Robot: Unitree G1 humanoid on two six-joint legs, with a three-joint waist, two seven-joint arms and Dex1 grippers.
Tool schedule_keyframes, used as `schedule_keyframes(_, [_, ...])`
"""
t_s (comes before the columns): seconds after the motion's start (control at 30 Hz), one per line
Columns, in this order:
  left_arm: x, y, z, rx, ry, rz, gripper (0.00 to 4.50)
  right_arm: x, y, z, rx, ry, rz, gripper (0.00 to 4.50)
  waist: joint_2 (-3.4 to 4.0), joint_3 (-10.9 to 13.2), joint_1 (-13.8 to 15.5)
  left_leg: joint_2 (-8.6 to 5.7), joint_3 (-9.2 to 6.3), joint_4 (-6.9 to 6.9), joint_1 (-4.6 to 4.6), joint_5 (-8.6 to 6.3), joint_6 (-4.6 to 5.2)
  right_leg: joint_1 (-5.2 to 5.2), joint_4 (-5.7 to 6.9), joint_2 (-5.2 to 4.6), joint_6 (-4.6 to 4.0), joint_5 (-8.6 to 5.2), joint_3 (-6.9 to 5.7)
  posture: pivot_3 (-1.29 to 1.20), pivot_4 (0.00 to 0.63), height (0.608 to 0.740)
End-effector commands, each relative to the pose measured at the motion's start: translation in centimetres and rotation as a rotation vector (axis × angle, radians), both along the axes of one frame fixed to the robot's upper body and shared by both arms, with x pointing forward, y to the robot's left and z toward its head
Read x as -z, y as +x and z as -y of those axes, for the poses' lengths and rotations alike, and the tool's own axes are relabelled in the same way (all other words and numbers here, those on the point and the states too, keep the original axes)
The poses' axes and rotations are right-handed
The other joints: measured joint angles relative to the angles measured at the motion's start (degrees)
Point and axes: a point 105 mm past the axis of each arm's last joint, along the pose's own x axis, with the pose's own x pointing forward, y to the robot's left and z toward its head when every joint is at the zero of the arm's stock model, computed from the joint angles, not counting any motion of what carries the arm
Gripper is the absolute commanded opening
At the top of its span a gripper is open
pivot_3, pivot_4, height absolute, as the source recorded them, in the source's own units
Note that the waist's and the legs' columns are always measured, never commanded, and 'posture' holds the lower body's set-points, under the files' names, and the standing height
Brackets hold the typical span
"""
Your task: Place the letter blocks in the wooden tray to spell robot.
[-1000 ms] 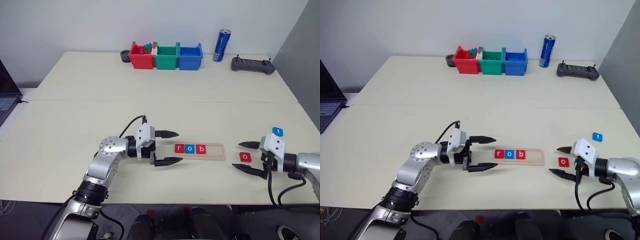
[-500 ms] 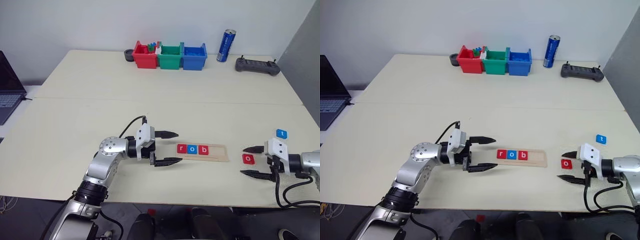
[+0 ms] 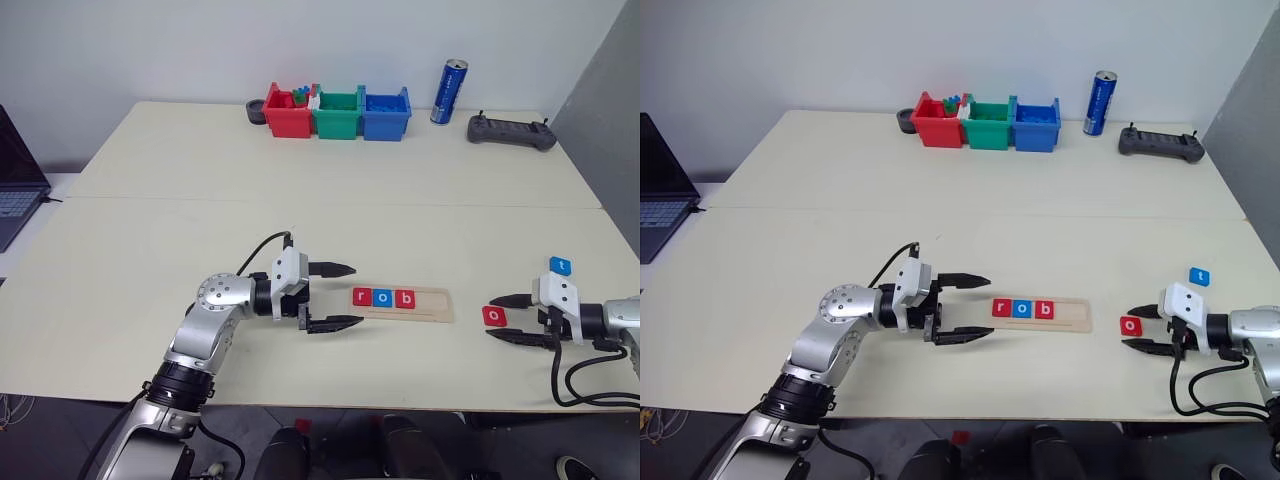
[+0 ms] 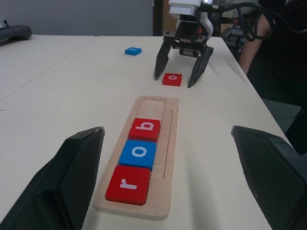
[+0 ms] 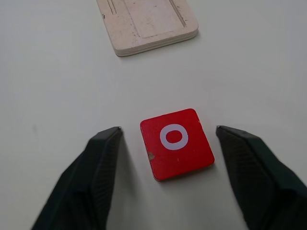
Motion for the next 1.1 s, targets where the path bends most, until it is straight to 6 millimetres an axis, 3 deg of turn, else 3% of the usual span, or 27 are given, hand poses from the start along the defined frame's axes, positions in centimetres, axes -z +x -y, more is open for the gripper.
schedule_keyframes(0.03, [-1.1,-0.3,0.1,0.021,-0.012,0.050,4.50,-0.5,0.6,0.4,0.031,-0.007,0.036,1.82,0.00,0.00,-0.03,0.00,0.00,0.01,0.00,0.00,0.00,0.00,0.01,0.00,0.00,0.00,0.00,0.00,0.150,0.740])
schedule_keyframes(0.07, [-1.0,-0.3,0.1,0.021,-0.011,0.050,4.50,-0.7,0.9,0.2,0.034,0.003,0.047,1.55,0.00,0.00,-0.07,0.00,0.00,0.02,0.00,0.00,0.00,0.00,0.01,0.00,0.00,0.00,0.00,0.00,0.150,0.740])
schedule_keyframes(0.2, [-0.9,-0.3,0.0,0.019,-0.009,0.052,4.50,-2.6,1.7,-2.2,0.004,0.072,0.092,1.55,0.01,0.00,-0.43,0.00,-0.01,0.02,0.00,0.00,0.00,-0.02,0.05,0.01,0.00,0.00,0.01,0.00,0.150,0.740])
schedule_keyframes(0.37, [-1.0,-0.3,-0.1,0.017,-0.007,0.055,4.50,-5.0,2.6,-6.5,-0.080,0.155,0.138,1.55,0.02,-0.01,-0.56,0.02,-0.02,0.01,0.00,0.00,0.00,-0.03,0.08,0.03,0.00,0.00,0.01,0.00,0.150,0.740])
schedule_keyframes(0.5, [-0.9,-0.4,-0.2,0.011,-0.007,0.056,4.50,-4.5,2.7,-8.6,-0.128,0.170,0.130,1.55,0.02,-0.01,-0.33,0.02,-0.10,0.00,-0.03,0.00,-0.01,-0.03,0.04,0.03,0.00,0.00,-0.06,0.00,0.150,0.740])
schedule_keyframes(0.7, [-0.9,-0.6,-0.6,-0.006,-0.002,0.057,4.50,-2.4,2.5,-8.7,-0.171,0.123,0.088,1.55,0.02,-0.01,0.11,-0.03,-0.09,-0.01,-0.08,0.00,0.00,-0.06,0.00,-0.05,0.00,0.00,-0.07,0.00,0.150,0.740])
schedule_keyframes(1.1, [-0.9,-0.7,-0.7,-0.025,-0.002,0.053,4.50,-2.4,3.1,-10.2,-0.233,0.132,0.083,1.55,0.03,0.00,-0.35,0.02,-0.11,-0.02,-0.04,0.00,0.00,-0.06,0.05,0.01,-0.01,0.00,-0.09,0.00,0.150,0.740])
